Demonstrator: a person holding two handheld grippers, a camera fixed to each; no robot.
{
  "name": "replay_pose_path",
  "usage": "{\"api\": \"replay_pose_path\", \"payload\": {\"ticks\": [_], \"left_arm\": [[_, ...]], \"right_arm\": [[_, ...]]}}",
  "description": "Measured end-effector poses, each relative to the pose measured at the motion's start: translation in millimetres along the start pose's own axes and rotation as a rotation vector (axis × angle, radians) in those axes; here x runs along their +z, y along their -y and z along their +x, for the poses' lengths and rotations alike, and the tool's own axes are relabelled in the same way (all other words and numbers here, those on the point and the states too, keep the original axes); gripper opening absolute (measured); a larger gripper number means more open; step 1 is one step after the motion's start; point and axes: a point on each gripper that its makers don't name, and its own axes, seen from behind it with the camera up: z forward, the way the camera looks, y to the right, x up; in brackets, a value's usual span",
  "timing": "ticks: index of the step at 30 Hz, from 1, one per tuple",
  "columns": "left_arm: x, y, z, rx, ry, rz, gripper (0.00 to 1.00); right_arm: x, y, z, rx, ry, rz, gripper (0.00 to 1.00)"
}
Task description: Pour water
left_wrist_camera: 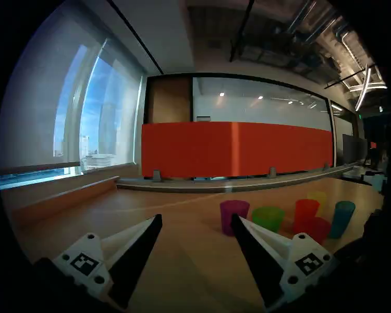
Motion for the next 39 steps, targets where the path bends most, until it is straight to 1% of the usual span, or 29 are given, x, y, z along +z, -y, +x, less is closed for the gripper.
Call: {"api": "replay_pose_path", "payload": {"ticks": [6, 11, 15, 18, 23, 27, 32, 35, 39], "left_arm": [[-2.9, 0.6, 3.0, 0.011, 0.004, 0.001, 0.98], [-3.4, 3.0, 20.5, 0.017, -0.001, -0.002, 0.98], [-1.5, 4.4, 37.3, 0.01, 0.013, -0.01, 0.98], [0.4, 4.6, 54.6, 0.009, 0.019, -0.021, 0.98], [5.5, 5.5, 92.9, 0.025, 0.004, -0.032, 0.98], [8.8, 2.3, 126.7, 0.042, -0.016, -0.054, 0.98], [12.1, -5.1, 165.5, 0.054, -0.032, -0.091, 0.98], [15.2, -8.8, 183.2, 0.055, -0.031, -0.111, 0.98], [18.1, -10.4, 195.2, 0.049, -0.02, -0.124, 0.98]], "right_arm": [[-0.3, 0.6, 0.4, -0.005, 0.014, -0.001, 0.99], [-2.0, 2.8, 15.9, -0.004, 0.019, 0.008, 0.99], [-1.8, 2.5, 32.6, 0.002, 0.033, 0.013, 1.0], [0.1, 2.0, 50.1, 0.008, 0.047, 0.02, 0.99], [5.5, -0.6, 85.6, 0.011, 0.055, 0.022, 0.99], [10.0, -1.4, 113.7, 0.001, 0.052, 0.024, 0.99], [14.9, 1.0, 149.0, -0.018, 0.039, 0.034, 0.99], [18.0, 2.8, 167.5, -0.021, 0.038, 0.041, 1.0], [20.1, 8.0, 181.0, -0.021, 0.039, 0.061, 0.99]]}}
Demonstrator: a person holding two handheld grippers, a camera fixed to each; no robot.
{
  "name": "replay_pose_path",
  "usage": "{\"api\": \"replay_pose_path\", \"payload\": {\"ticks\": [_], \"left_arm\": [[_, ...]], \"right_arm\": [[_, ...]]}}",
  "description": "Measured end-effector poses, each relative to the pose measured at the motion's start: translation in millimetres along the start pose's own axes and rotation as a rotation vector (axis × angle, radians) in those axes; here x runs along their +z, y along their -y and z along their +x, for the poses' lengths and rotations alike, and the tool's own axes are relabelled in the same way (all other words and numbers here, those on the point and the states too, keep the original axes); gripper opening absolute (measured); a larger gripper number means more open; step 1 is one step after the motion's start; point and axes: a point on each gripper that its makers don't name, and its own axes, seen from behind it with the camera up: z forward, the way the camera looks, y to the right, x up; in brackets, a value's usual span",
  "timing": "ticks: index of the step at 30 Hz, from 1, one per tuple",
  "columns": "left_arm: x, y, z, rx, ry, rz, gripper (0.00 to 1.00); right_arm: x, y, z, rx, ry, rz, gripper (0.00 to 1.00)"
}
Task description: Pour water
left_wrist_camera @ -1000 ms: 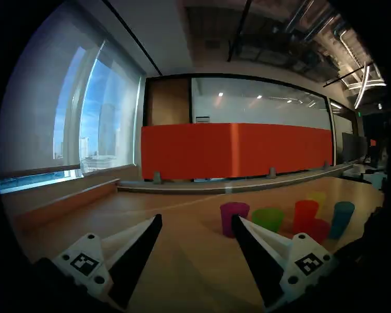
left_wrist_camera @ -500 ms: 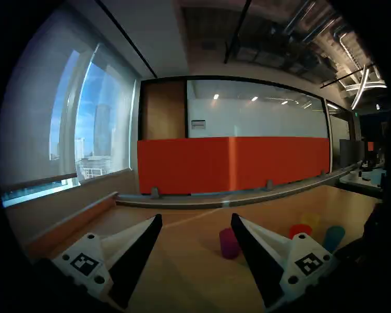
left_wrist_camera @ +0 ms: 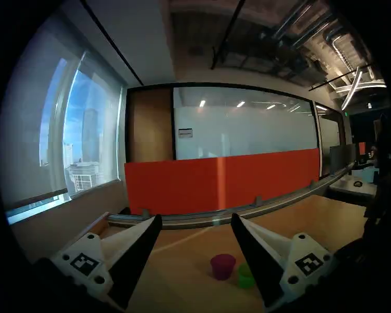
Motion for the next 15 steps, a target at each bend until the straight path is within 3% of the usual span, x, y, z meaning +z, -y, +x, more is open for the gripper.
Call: {"api": "replay_pose_path", "payload": {"ticks": [11, 15], "left_arm": [[8.7, -2.1, 2.1, 0.005, 0.033, -0.036, 0.98], [10.7, -8.1, 1.9, 0.011, 0.04, -0.08, 0.98]], "right_arm": [[7.7, 9.7, -1.4, 0.009, 0.014, 0.061, 0.99], [7.0, 17.1, 0.7, 0.004, 0.014, 0.107, 0.99]]}}
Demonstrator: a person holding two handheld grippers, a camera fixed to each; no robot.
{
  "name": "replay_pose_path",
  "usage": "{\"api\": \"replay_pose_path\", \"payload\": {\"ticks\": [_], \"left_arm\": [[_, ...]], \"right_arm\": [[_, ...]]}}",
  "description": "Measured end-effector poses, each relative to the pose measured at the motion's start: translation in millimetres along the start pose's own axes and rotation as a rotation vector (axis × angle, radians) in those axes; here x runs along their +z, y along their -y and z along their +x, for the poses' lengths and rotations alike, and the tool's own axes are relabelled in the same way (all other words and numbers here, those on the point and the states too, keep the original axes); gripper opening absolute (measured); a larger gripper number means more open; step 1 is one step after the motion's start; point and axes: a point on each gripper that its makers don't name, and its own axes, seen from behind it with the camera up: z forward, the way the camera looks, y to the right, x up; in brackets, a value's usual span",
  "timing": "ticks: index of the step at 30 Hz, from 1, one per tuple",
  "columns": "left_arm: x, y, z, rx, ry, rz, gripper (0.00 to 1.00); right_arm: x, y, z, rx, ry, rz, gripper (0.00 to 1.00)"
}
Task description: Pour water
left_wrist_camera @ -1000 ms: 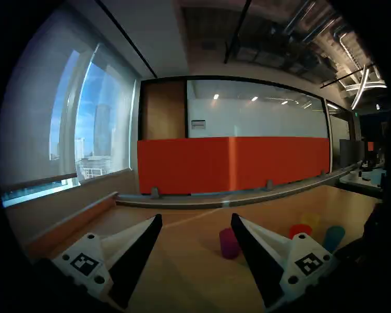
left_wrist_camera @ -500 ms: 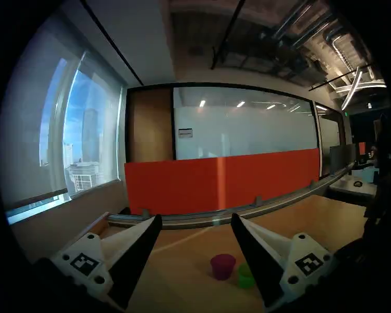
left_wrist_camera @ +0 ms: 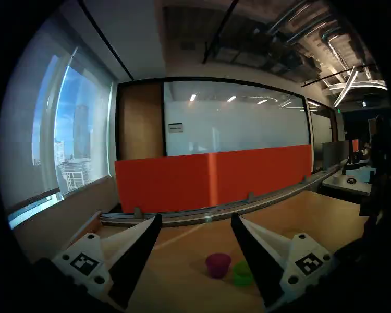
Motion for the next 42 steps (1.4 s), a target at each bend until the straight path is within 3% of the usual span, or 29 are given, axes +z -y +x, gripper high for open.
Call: {"api": "replay_pose_path", "payload": {"ticks": [9, 17, 26, 42], "left_arm": [[2.4, -25.4, 4.3, -0.002, -0.004, -0.153, 0.98], [7.5, -42.8, 12.2, -0.047, -0.017, -0.275, 0.98], [16.0, -46.2, 2.2, -0.044, 0.009, -0.33, 0.98], [28.5, -52.6, -32.4, 0.028, 0.09, -0.423, 0.98]], "right_arm": [[-7.9, 44.1, 4.4, -0.028, 0.004, 0.204, 0.99], [-14.2, 83.9, 14.2, -0.028, 0.004, 0.368, 0.99], [-17.5, 100.2, 5.9, -0.068, 0.045, 0.44, 0.99], [-23.2, 108.0, -20.5, -0.118, 0.158, 0.536, 0.99]]}}
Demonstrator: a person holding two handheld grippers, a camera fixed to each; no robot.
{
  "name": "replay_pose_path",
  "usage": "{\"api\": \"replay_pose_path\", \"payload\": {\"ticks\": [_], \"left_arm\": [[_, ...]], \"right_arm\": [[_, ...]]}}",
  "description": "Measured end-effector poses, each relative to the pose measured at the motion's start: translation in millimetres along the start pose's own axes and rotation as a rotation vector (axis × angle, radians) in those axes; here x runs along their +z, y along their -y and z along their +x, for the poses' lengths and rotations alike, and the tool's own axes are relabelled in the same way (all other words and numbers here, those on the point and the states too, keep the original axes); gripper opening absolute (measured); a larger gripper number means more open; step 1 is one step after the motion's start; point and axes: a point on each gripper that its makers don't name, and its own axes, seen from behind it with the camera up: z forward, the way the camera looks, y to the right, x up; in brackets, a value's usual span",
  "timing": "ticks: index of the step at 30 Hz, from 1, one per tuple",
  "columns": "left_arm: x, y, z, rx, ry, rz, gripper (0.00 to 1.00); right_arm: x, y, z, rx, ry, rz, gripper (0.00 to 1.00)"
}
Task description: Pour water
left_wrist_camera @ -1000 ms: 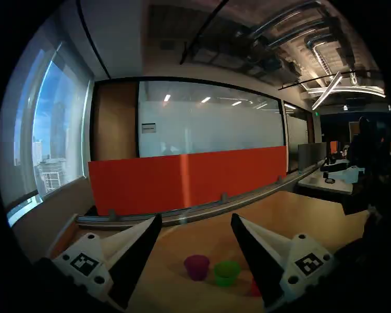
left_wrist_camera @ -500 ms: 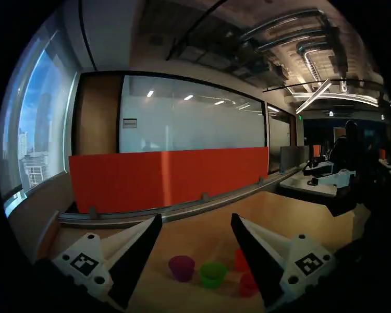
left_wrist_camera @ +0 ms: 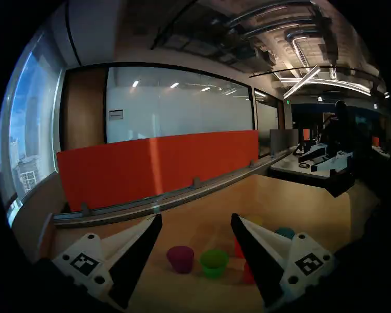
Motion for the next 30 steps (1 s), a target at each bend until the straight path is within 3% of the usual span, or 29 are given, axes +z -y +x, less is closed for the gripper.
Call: {"api": "replay_pose_path", "payload": {"ticks": [11, 30], "left_arm": [[14.0, -5.1, -33.5, 0.009, 0.055, -0.05, 0.98], [49.2, -9.9, -105.2, -0.007, 0.168, -0.096, 0.98]], "right_arm": [[8.2, 8.5, -36.1, -0.026, 0.073, 0.035, 0.99], [26.0, 16.3, -117.4, -0.008, 0.189, 0.068, 1.0]]}}
